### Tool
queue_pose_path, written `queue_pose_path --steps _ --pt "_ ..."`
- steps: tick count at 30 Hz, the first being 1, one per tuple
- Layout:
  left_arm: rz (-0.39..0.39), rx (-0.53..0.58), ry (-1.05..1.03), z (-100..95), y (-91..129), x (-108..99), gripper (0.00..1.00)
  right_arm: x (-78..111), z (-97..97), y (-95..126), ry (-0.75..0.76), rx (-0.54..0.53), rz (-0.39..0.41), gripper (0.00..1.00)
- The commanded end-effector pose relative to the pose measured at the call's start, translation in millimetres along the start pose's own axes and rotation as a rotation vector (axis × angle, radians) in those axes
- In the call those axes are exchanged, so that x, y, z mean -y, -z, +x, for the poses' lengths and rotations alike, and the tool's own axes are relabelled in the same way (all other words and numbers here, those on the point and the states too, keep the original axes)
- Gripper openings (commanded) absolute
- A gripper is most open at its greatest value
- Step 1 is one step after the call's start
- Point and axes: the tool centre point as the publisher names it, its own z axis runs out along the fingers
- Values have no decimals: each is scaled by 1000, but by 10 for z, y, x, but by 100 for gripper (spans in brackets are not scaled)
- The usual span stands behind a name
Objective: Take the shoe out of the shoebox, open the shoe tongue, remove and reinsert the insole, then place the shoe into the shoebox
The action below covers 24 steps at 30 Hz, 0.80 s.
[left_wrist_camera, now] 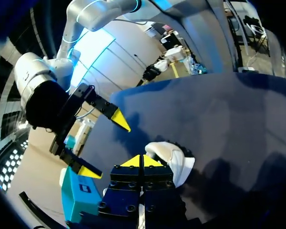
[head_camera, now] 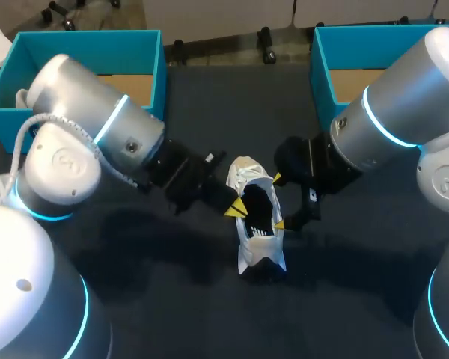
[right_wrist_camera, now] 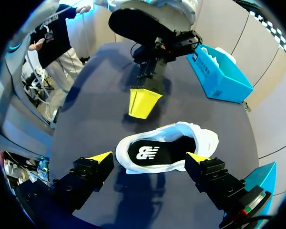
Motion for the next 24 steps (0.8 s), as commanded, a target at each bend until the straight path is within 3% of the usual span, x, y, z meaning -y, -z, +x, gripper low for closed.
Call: queue_pose_path --steps 1,3,14,24 --pt "40 -207 -8 -24 73 76 0 41 -24 69 -14 -3 10 100" --pt "30 -252 -15 -21 91 105 0 72 -33 117 -21 -3 16 100" --pt "30 -252 -15 -21 91 105 0 284 -84 308 -176 29 31 100" --pt "30 -252 -15 -21 91 105 0 459 -127 757 -305 -10 52 100"
